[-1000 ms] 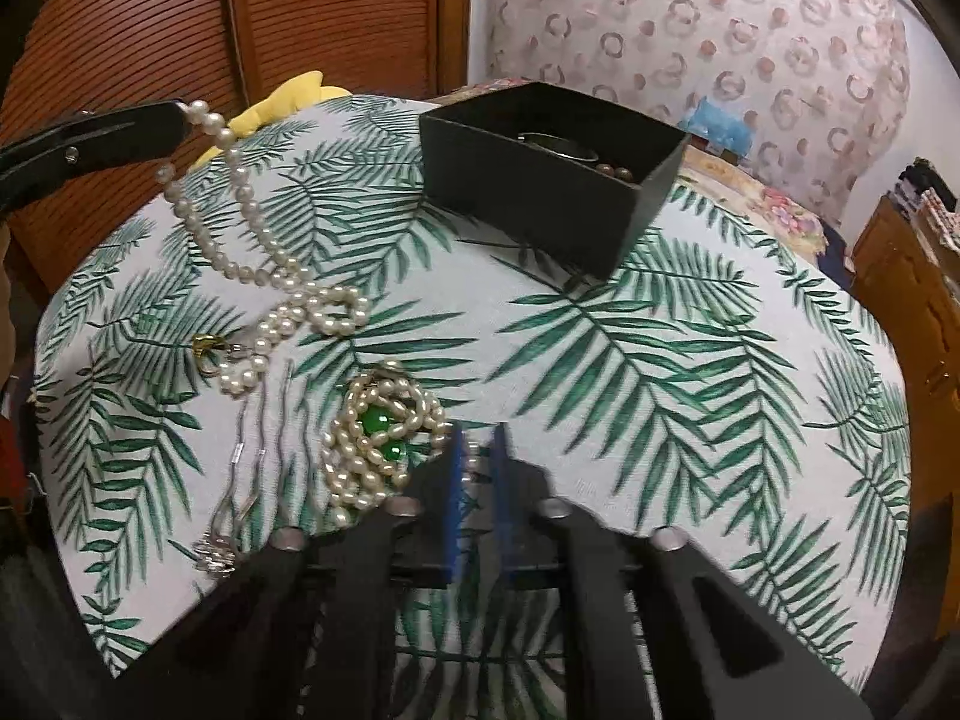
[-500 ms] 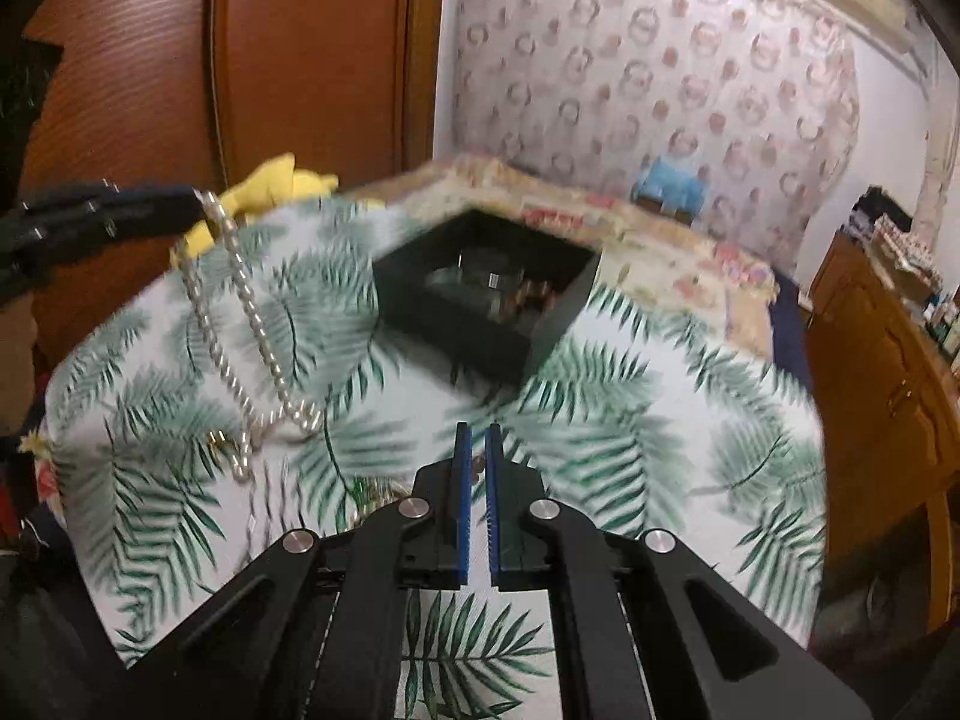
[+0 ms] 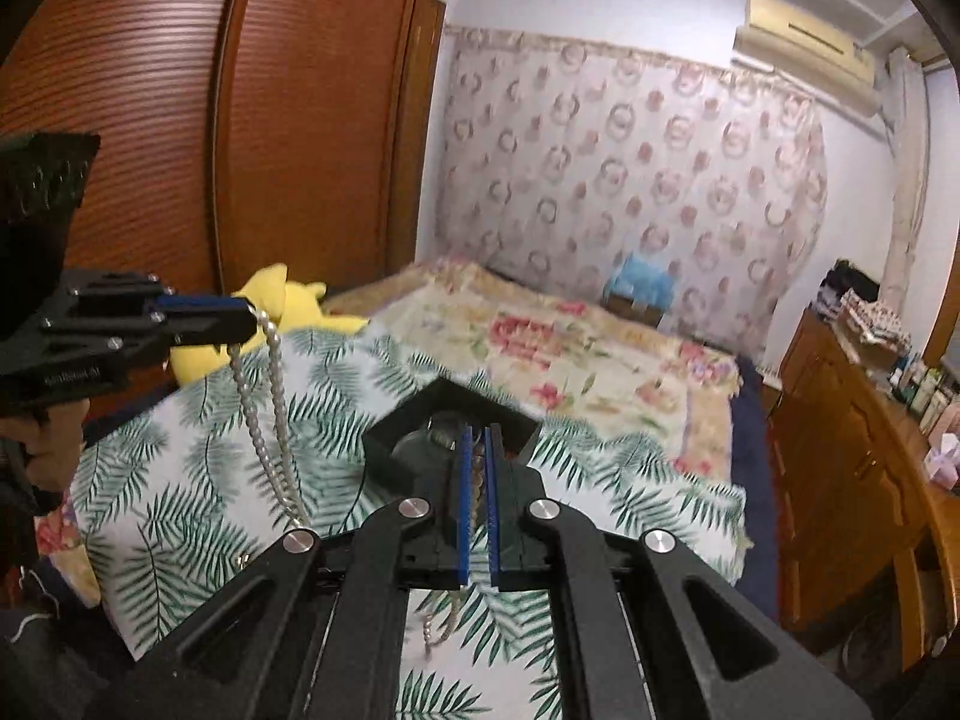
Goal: Organize jewelry
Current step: 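Carry both pearl strands over the black box and open both grippers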
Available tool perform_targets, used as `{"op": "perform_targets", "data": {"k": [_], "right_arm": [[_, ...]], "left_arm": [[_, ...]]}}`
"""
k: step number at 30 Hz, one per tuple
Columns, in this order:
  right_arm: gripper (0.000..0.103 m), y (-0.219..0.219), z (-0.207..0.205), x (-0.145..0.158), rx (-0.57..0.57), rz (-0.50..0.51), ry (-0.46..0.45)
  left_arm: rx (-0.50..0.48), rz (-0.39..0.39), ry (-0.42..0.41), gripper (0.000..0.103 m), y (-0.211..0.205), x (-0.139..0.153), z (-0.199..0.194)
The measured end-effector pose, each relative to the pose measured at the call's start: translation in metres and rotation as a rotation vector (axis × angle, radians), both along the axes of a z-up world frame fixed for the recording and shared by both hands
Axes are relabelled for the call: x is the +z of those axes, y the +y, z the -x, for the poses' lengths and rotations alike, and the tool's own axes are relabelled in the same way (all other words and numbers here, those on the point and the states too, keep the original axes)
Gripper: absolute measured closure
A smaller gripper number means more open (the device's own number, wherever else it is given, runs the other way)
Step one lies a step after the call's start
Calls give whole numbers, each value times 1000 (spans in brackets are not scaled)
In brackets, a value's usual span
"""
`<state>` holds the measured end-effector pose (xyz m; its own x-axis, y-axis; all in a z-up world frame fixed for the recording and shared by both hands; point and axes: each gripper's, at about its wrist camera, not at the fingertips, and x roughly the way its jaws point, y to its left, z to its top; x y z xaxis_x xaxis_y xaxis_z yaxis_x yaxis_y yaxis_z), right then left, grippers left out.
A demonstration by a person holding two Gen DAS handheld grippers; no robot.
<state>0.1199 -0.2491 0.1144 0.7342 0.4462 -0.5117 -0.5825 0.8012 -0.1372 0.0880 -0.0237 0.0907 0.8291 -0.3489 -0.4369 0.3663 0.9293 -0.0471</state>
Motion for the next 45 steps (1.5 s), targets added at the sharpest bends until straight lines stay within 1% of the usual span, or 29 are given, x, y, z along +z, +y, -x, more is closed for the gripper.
{"op": "perform_targets", "data": {"k": [4,10,16,20,25,27,29,33,38,43,45], "right_arm": [[98,-2,-8,19,-6,-19,-24],[98,1,-19,44,-3,-35,-65],[98,8,-27,56,17,-41,-90],[98,10,-35,62,31,-53,-94],[98,13,-51,68,49,-78,-98],[98,16,-60,70,58,-82,-98],[98,20,-68,69,61,-80,-98],[98,24,-85,68,65,-91,-93],[98,28,-103,67,60,-127,-98],[98,38,-123,52,62,-126,-56],[98,43,-131,44,62,-121,-33]], "left_arm": [[3,3,-23,96,-1,13,-5],[9,-20,-63,96,-6,34,-16],[10,-12,-82,96,-9,46,-35],[13,9,-87,96,-7,51,-50],[20,28,-88,96,-2,50,-72],[23,26,-77,96,-2,45,-81],[26,21,-53,96,-4,33,-94],[38,26,24,96,0,-2,-119],[51,28,94,96,8,-35,-135],[56,9,158,96,10,-66,-143],[59,10,178,96,12,-73,-148]]}}
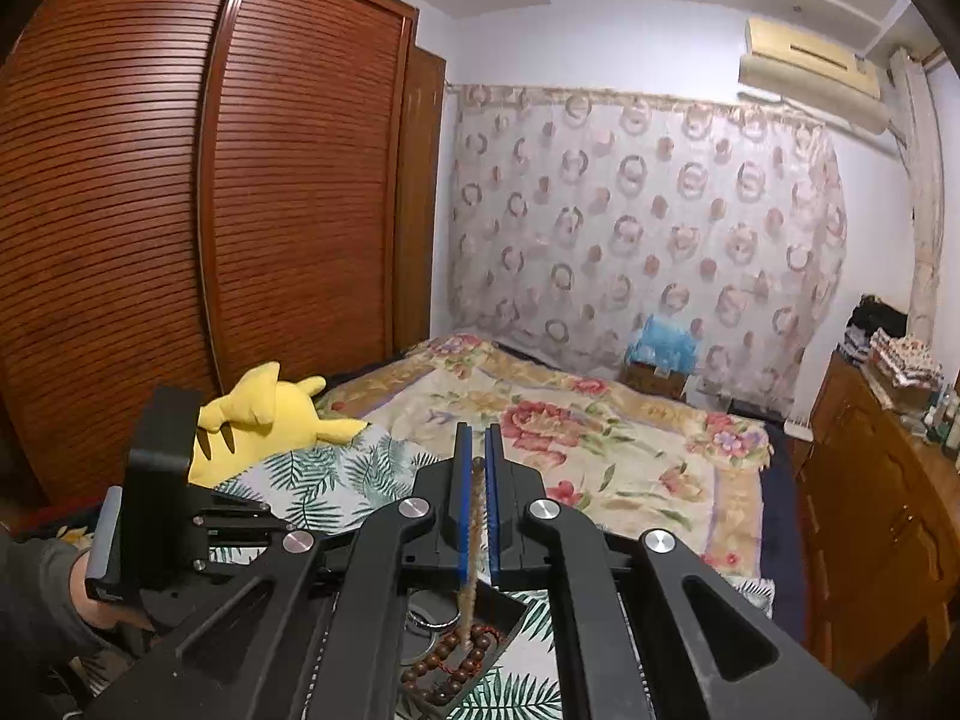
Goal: Organize jewelry
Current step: 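Carry both pearl strands over the black box and open both grippers, then move both grippers back to the remaining jewelry on the sheet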
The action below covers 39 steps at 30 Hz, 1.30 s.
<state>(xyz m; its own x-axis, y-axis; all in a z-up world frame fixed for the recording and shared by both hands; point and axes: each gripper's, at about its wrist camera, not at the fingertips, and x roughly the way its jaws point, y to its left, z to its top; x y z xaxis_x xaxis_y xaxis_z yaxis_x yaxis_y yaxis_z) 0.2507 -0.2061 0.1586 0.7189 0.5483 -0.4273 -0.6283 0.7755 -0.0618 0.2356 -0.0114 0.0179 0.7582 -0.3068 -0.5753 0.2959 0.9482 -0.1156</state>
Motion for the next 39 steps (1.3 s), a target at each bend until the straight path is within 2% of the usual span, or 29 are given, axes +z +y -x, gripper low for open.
{"op": "perform_targets", "data": {"k": [3,8,10,13,15,16,19,24,30,39], "right_arm": [[98,8,-10,-24,8,25,57],[97,21,-21,-76,22,54,181],[97,24,-19,-91,7,76,184],[96,26,-19,-105,-7,82,203],[80,23,-17,-107,-20,82,200],[77,21,-16,-106,-25,78,197],[76,13,-10,-107,-30,66,201],[76,-7,26,-119,-38,36,227],[76,-19,85,-147,-45,77,237],[76,-39,160,-188,-51,76,298]], "left_arm": [[0,-8,14,95,1,-6,-2],[11,-32,13,75,1,-13,9],[16,-40,17,70,3,-18,17],[26,-36,36,69,9,-27,30],[32,-38,46,67,12,-31,39],[33,-40,48,65,13,-33,43],[39,-57,54,63,14,-39,57],[36,-56,69,60,15,-48,83],[32,-59,91,59,12,-62,116],[52,-86,110,57,14,-80,159]]}}
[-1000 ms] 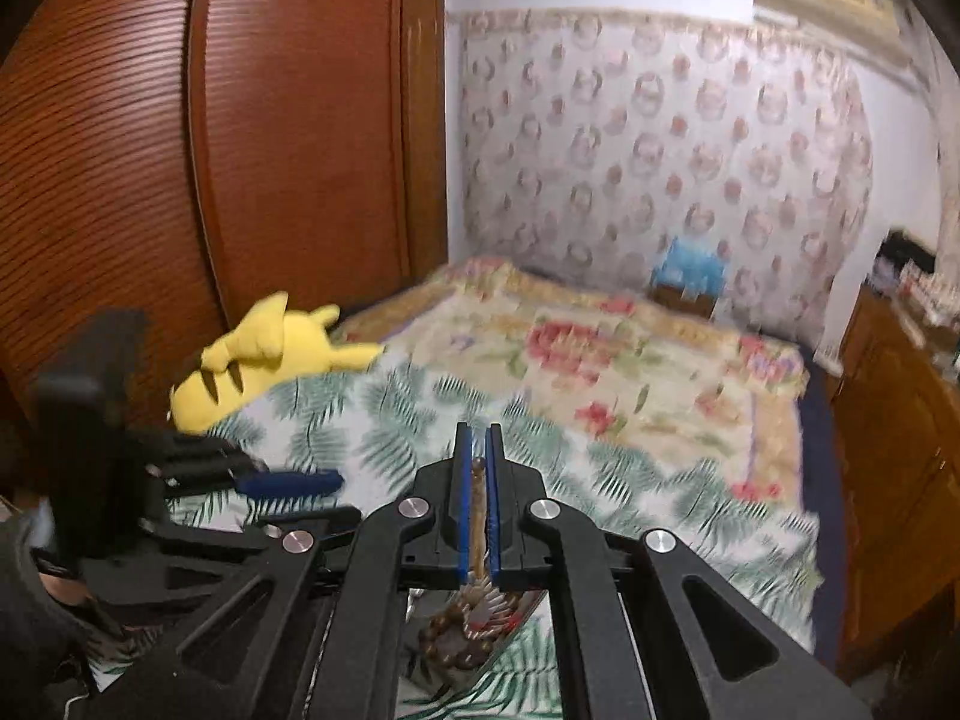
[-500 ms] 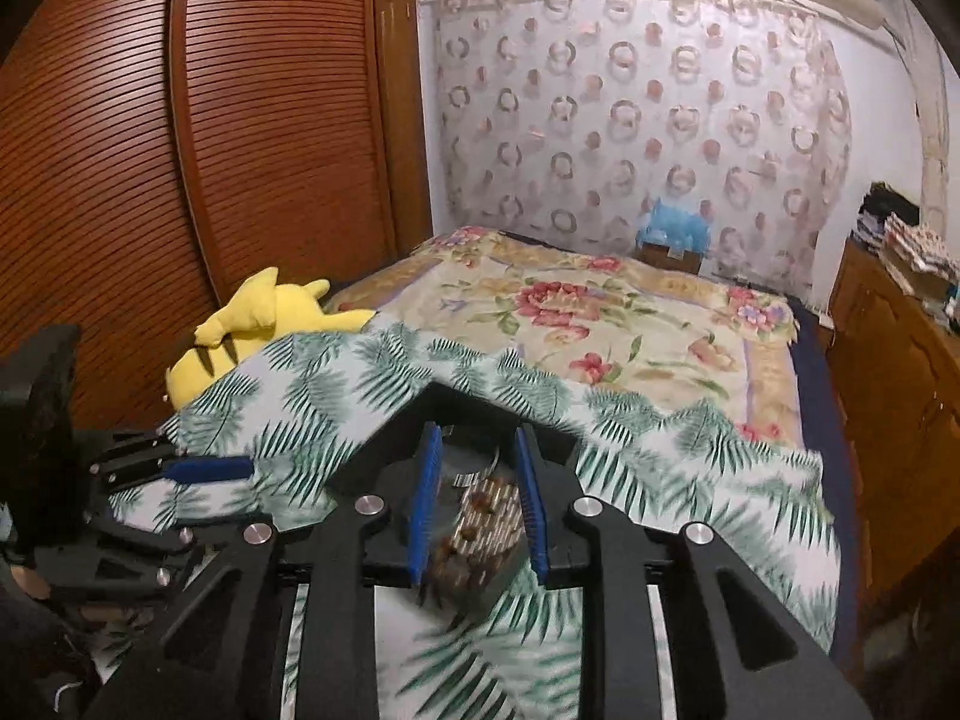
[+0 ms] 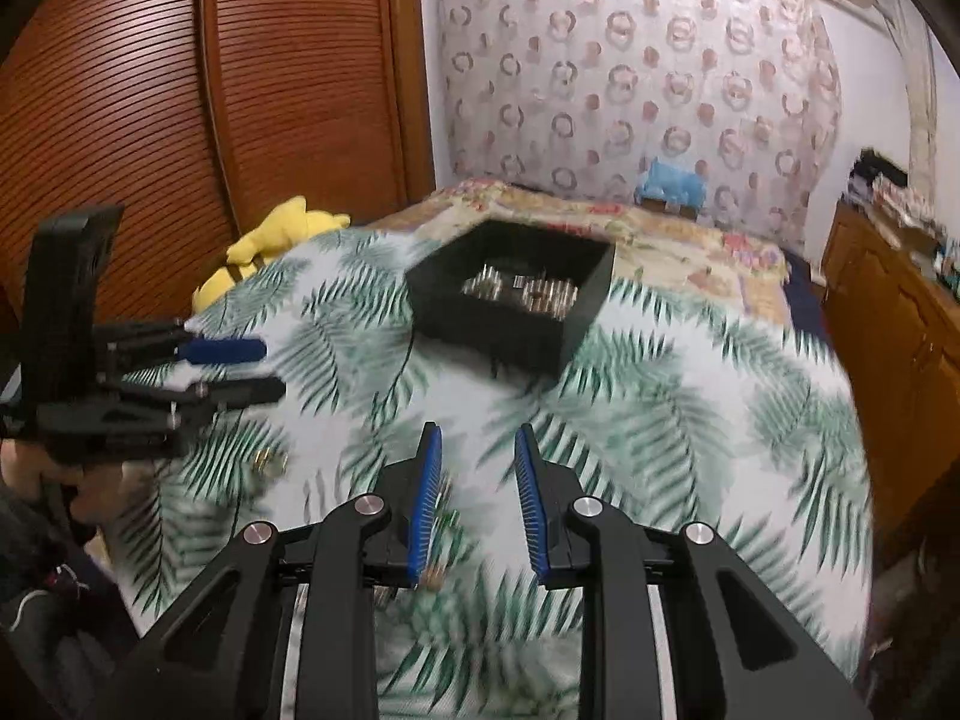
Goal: Organize jewelry
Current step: 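Move both grippers back to the remaining jewelry on the sheet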
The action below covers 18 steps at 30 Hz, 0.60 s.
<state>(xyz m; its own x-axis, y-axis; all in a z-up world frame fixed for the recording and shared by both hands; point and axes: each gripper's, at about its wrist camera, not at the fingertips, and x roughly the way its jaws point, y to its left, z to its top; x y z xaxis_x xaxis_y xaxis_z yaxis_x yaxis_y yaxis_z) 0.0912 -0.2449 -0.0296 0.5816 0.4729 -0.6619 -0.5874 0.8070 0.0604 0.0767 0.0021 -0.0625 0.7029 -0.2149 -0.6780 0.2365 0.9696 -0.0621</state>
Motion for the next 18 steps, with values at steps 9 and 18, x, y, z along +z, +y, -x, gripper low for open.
{"op": "perform_targets", "data": {"k": [9,18], "right_arm": [[60,12,37,-34,55,3,57],[38,36,47,-41,134,54,68]], "left_arm": [[11,-21,30,51,10,-21,20],[-1,-31,43,42,10,-33,28]]}}
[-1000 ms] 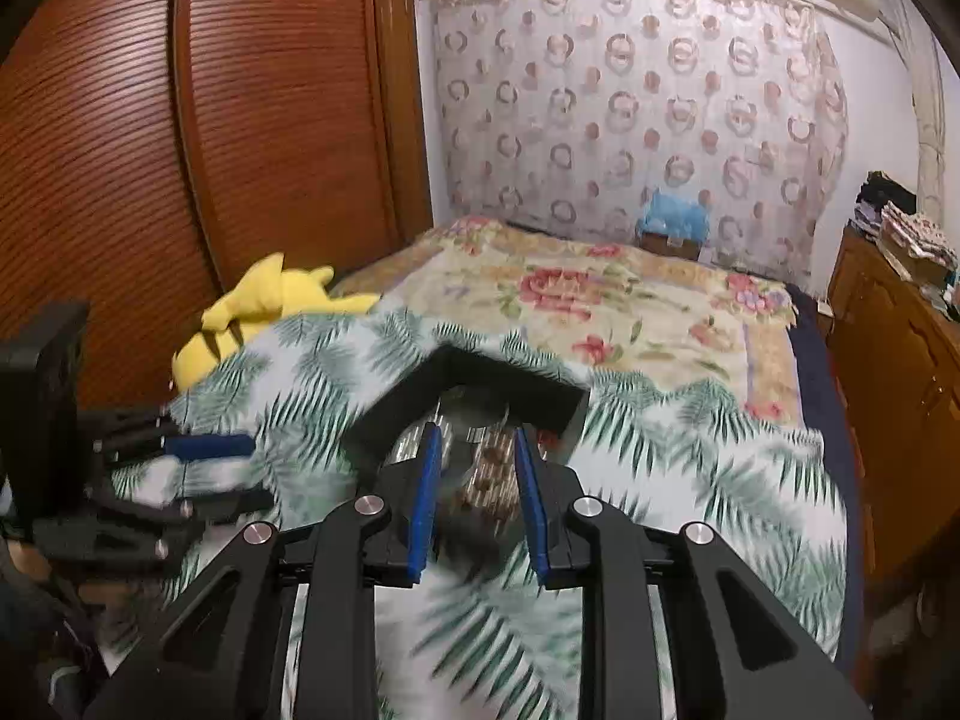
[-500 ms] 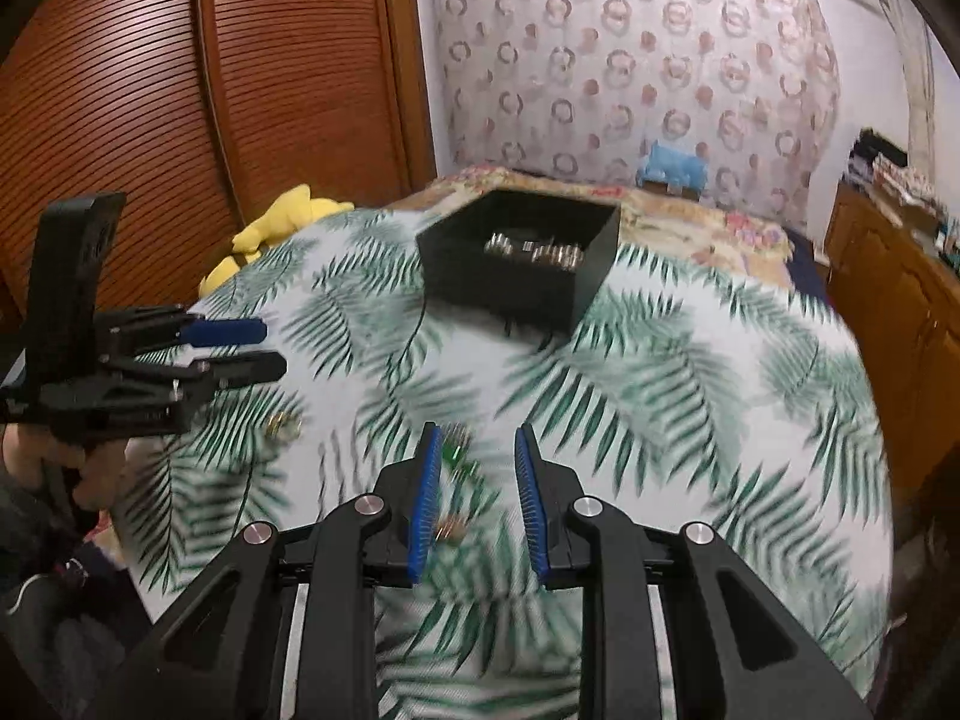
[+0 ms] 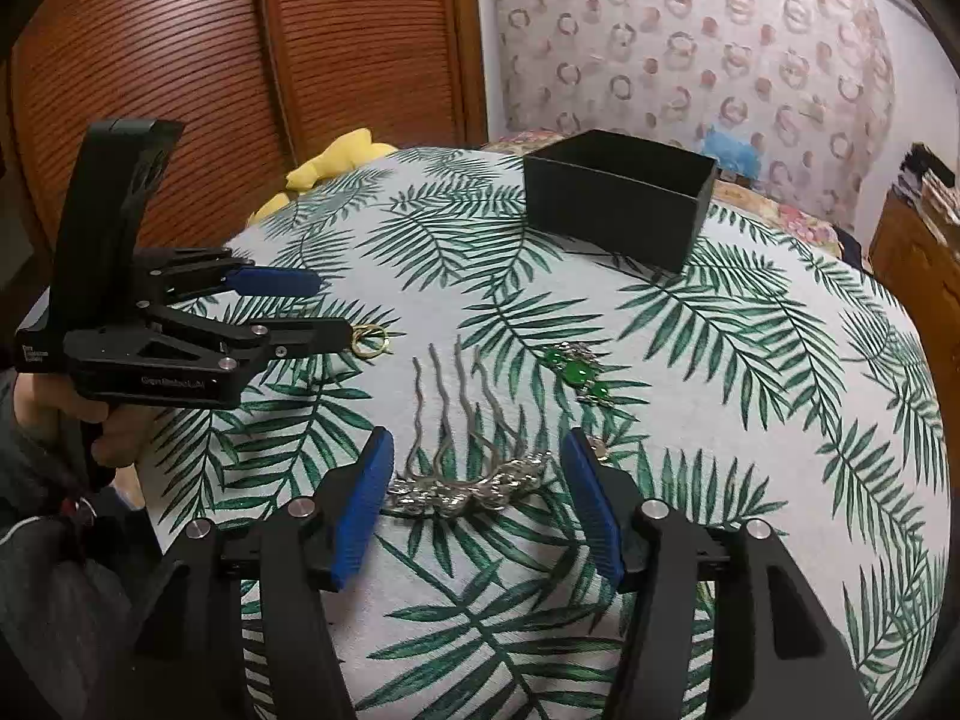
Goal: Organize jewelry
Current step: 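Move both grippers back to the remaining jewelry on the sheet, then grasp the gold ring with the left gripper while the right gripper grasps the silver hair comb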
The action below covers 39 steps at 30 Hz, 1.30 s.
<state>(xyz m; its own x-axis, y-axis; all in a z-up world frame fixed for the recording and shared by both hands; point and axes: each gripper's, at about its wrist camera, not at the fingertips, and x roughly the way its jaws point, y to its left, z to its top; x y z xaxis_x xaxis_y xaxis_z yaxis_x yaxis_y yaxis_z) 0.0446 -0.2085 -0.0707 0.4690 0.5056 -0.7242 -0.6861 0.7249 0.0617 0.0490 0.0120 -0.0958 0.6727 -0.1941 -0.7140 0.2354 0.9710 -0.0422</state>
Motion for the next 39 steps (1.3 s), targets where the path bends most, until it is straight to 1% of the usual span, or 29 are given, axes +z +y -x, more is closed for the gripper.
{"op": "perform_targets", "data": {"k": [4,10,14,20,24,25,26,27,30,33,35,37,38,39], "right_arm": [[37,7,0,-3,15,36,2],[36,15,-4,-13,22,91,33],[36,20,-2,-16,22,126,3],[37,18,-2,-15,16,117,2],[37,13,0,-8,3,78,-9],[37,10,0,-5,1,64,-5],[37,8,0,-3,-1,53,-4],[37,6,0,0,-6,41,-5],[37,1,1,7,-10,17,-22],[37,-3,-1,15,-23,5,-40],[37,-4,-2,18,-25,-6,-49],[37,-5,-4,22,-28,-14,-55],[37,-6,-5,23,-29,-15,-60],[37,-6,-5,24,-30,-15,-62]], "left_arm": [[-5,-2,8,42,-2,-3,-2],[-20,-10,21,42,-6,-5,-3],[-27,-13,37,42,-7,-8,-5],[-37,-18,36,42,-9,-7,-4],[-52,-24,32,42,-12,-5,-3],[-63,-22,39,44,-13,-4,-4],[-69,-21,44,50,-15,-5,-4],[-81,-22,56,53,-17,-6,-5],[-89,-34,58,58,-20,-6,-6],[-84,-37,58,67,-21,-6,-9],[-85,-38,56,81,-21,-6,-10],[-89,-34,53,87,-20,-5,-10],[-91,-26,51,92,-20,-5,-9],[-89,-23,46,93,-20,-4,-9]]}}
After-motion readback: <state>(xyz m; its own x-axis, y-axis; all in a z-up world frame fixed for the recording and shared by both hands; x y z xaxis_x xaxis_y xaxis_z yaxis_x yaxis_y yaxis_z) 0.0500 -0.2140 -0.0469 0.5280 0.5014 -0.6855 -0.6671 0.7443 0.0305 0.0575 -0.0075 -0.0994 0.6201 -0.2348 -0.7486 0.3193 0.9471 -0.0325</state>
